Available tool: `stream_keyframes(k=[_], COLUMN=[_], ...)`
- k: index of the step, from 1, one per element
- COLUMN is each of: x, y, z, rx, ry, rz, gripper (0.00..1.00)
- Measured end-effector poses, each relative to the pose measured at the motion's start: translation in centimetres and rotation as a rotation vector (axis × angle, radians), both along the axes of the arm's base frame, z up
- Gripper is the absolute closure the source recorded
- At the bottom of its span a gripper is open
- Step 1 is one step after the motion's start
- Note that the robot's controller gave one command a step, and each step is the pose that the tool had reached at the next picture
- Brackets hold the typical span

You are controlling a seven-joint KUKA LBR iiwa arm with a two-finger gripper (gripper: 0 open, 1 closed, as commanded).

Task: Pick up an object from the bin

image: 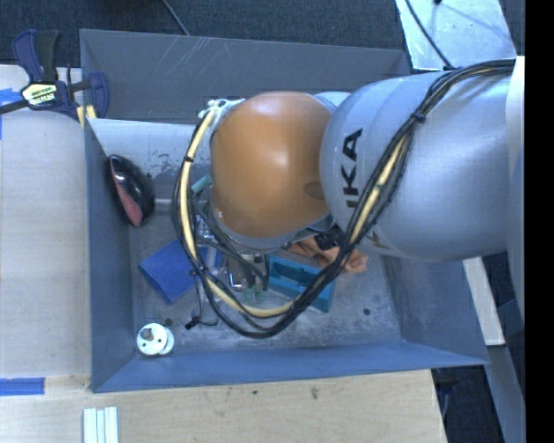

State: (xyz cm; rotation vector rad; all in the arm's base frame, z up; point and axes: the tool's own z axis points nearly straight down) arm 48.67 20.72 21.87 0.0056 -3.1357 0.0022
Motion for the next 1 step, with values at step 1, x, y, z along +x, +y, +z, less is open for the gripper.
stream_keyframes(k=[1], x=[0.19], y=[-0.1], z=[0.46], rx=[0.003], ry=[-0.008], rz=[-0.004], gripper=[0.0])
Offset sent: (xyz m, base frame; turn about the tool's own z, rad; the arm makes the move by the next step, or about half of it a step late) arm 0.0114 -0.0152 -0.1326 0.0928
